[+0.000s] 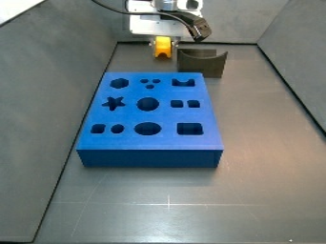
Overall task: Pick up the arch object. Move up. Place the arch object on the fixture. Regrasp the arch object. Rotate the arch object. Move to above the board. Insert the arch object.
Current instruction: Pick up the arch object, then move up.
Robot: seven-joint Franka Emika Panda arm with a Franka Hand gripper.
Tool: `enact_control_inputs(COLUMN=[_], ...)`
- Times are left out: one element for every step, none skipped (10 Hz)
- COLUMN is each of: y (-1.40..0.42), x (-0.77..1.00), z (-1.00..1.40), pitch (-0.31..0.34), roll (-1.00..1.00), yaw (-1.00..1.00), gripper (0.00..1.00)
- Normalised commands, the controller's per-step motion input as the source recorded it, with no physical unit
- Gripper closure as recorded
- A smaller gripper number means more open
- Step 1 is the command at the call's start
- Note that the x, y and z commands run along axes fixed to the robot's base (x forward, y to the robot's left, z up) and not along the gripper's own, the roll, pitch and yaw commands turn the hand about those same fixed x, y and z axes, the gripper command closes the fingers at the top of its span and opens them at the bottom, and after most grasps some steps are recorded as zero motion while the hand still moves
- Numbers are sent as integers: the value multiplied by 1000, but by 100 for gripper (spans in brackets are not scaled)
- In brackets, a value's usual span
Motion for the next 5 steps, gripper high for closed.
enact_control_inputs(y=[0, 0, 0, 39, 34], x=[0, 0, 0, 56, 40], z=[0, 0, 833, 789, 635], pitch=[0, 0, 0, -1, 45], roll=[0, 0, 0, 15, 23], yaw=[0, 0, 0, 45, 37], gripper=[100, 100, 100, 100, 100])
